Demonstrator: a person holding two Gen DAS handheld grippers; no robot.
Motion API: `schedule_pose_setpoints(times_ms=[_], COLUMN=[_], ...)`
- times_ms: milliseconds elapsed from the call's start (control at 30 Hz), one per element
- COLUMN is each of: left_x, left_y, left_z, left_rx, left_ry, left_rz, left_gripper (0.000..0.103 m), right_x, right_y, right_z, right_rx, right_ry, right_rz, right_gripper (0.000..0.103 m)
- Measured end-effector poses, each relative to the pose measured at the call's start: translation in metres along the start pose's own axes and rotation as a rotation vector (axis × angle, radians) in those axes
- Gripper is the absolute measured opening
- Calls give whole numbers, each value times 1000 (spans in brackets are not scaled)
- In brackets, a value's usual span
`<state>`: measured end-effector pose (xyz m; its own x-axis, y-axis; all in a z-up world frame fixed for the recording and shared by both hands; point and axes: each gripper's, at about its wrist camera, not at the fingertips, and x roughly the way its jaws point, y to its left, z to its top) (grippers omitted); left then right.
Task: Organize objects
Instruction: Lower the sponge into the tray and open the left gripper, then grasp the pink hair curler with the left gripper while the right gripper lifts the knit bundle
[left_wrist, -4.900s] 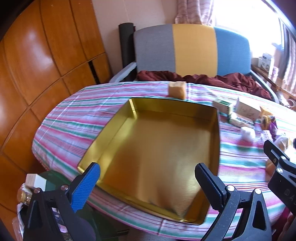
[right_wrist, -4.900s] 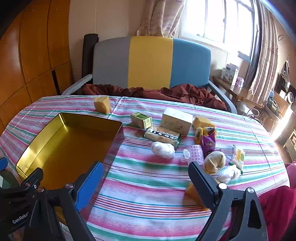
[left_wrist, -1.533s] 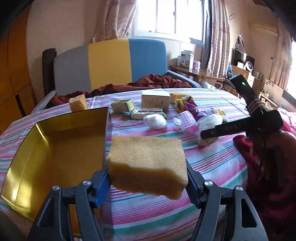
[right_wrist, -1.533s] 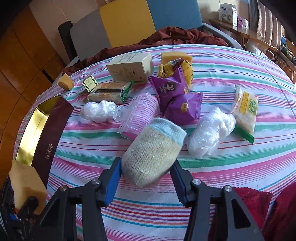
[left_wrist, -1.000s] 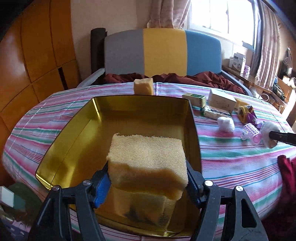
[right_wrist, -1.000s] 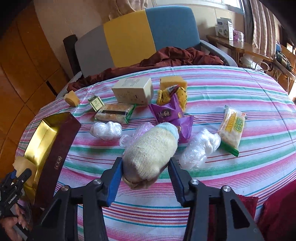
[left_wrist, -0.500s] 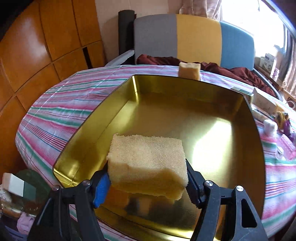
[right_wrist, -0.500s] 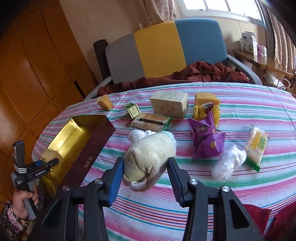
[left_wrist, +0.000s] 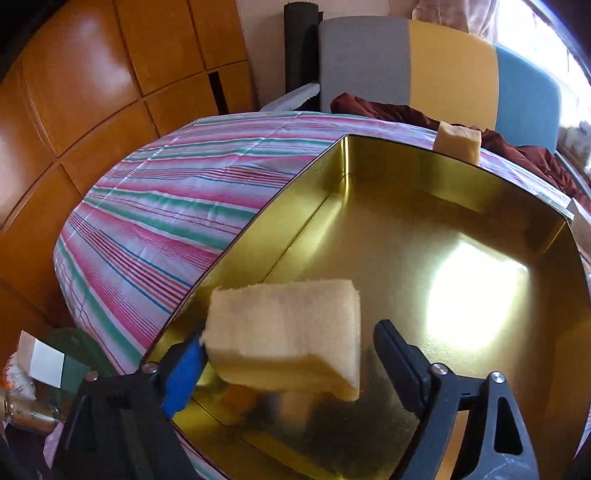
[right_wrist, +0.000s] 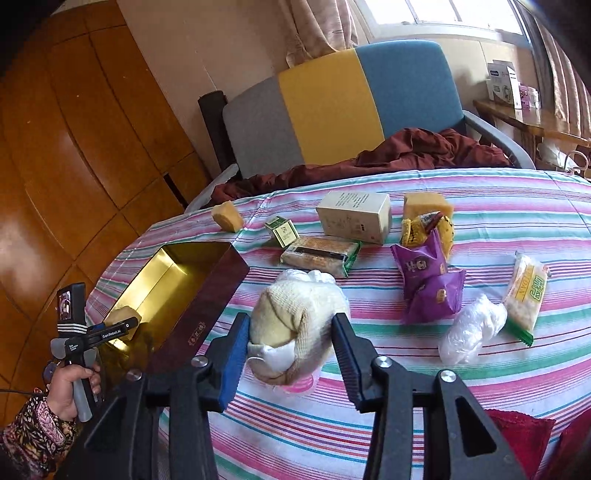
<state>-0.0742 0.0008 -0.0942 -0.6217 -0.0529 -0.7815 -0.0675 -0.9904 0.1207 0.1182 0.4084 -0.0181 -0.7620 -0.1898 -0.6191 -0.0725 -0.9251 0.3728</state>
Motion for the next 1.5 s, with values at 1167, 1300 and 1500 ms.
schedule_pose_setpoints(times_ms=[1167,1300,1500], left_x=[-129,-137,-165], left_y=[-86,-110,-169], left_z=[-5,-10,-20], left_rx=[-19,16,192], left_ry=[-210,-193,-230], left_rz=[-427,-505,-629], left_gripper=[103,103,103], right_x=[-60,-60,-59], right_y=[-39,-21,-26], right_z=[30,34,32], right_rx=[256,178,229], right_ry=[-283,-265,-269], right_rz=[242,198,316], right_gripper=[37,37,37])
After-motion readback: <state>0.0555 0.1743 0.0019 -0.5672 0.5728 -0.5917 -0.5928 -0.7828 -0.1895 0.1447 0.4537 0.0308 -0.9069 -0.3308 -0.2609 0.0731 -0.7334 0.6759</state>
